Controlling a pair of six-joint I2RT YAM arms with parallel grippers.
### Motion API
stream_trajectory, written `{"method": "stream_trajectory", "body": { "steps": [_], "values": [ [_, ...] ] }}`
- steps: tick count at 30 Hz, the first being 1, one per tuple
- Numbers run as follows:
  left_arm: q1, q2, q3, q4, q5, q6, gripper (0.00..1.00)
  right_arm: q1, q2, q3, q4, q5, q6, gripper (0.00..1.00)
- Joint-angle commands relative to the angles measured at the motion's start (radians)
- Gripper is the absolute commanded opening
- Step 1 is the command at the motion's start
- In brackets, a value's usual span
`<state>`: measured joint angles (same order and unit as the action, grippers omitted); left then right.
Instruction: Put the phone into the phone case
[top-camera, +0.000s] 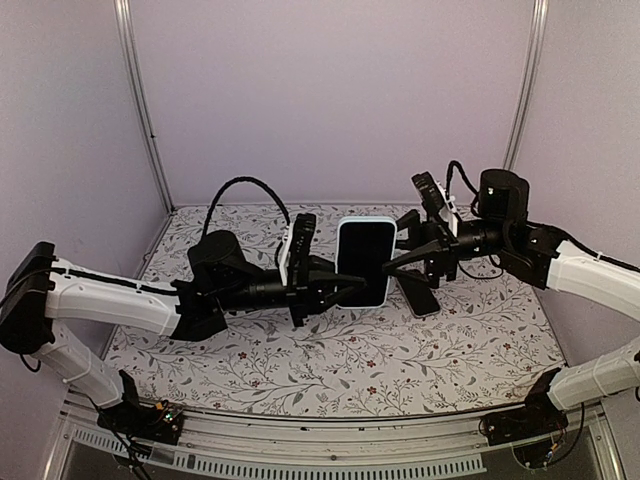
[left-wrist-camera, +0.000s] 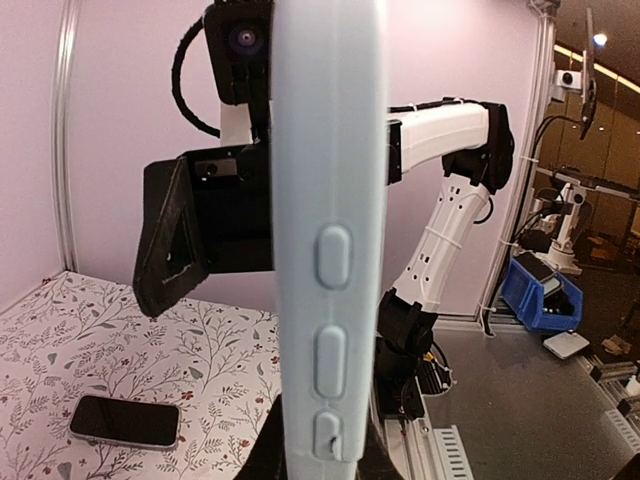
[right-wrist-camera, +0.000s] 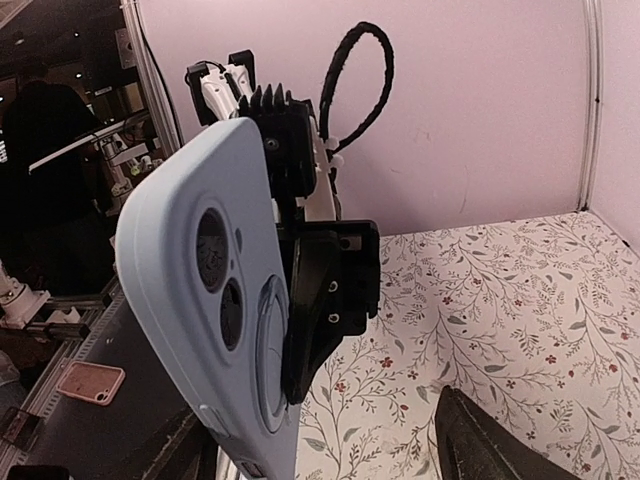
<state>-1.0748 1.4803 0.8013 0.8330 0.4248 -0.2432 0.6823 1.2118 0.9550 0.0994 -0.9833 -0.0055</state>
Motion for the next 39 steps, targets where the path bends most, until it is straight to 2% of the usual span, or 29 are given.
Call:
{"method": "stream_trajectory", "body": {
  "steps": [1, 2, 3, 6, 8, 11, 19, 20, 23, 24, 28, 30, 33, 39],
  "values": [
    [0.006, -0.019, 0.006, 0.073, -0.039, -0.016, 0.00, -0.001, -0.017, -0.040, 0.109, -0.046, 0.078, 0.71],
    [0.006, -0.014, 0.012, 0.068, -0.042, -0.019, 0.00, -0.001, -0.013, -0.044, 0.126, -0.049, 0.096, 0.66],
    [0.006, -0.008, 0.017, 0.061, -0.046, -0.022, 0.00, -0.001, -0.003, -0.047, 0.143, -0.049, 0.110, 0.55],
    [0.006, 0.005, 0.028, 0.053, -0.050, -0.034, 0.00, -0.001, 0.019, -0.053, 0.185, -0.049, 0.153, 0.40],
    [0.005, 0.005, 0.028, 0.056, -0.048, -0.043, 0.00, -0.001, 0.022, -0.054, 0.189, -0.019, 0.162, 0.23],
    [0.006, 0.004, 0.023, 0.049, -0.062, -0.050, 0.00, -0.001, 0.017, -0.052, 0.187, -0.006, 0.166, 0.01],
    [0.007, 0.017, 0.025, -0.007, -0.120, -0.067, 0.01, -0.007, 0.066, -0.025, 0.156, -0.006, 0.226, 0.00],
    [0.008, 0.017, 0.024, -0.008, -0.120, -0.071, 0.15, -0.009, 0.070, -0.022, 0.144, -0.002, 0.230, 0.00],
    [0.011, -0.003, 0.027, -0.049, -0.184, -0.072, 0.84, -0.031, 0.083, -0.020, 0.115, 0.002, 0.243, 0.00],
    [0.011, -0.021, 0.030, -0.093, -0.248, -0.070, 0.97, -0.042, 0.091, -0.021, 0.102, 0.005, 0.252, 0.00],
    [0.032, -0.079, 0.090, -0.377, -0.664, -0.088, 0.99, -0.104, 0.162, -0.009, -0.014, 0.043, 0.306, 0.00],
    [0.067, -0.076, 0.139, -0.551, -0.784, -0.134, 0.99, -0.131, 0.233, -0.003, -0.044, 0.041, 0.338, 0.00],
    [0.115, -0.068, 0.162, -0.681, -0.810, -0.190, 0.99, -0.160, 0.374, 0.030, -0.072, 0.020, 0.393, 0.00],
    [0.126, -0.087, 0.102, -0.631, -0.771, -0.226, 0.99, -0.195, 0.524, 0.070, -0.096, 0.053, 0.382, 0.00]
  ]
}}
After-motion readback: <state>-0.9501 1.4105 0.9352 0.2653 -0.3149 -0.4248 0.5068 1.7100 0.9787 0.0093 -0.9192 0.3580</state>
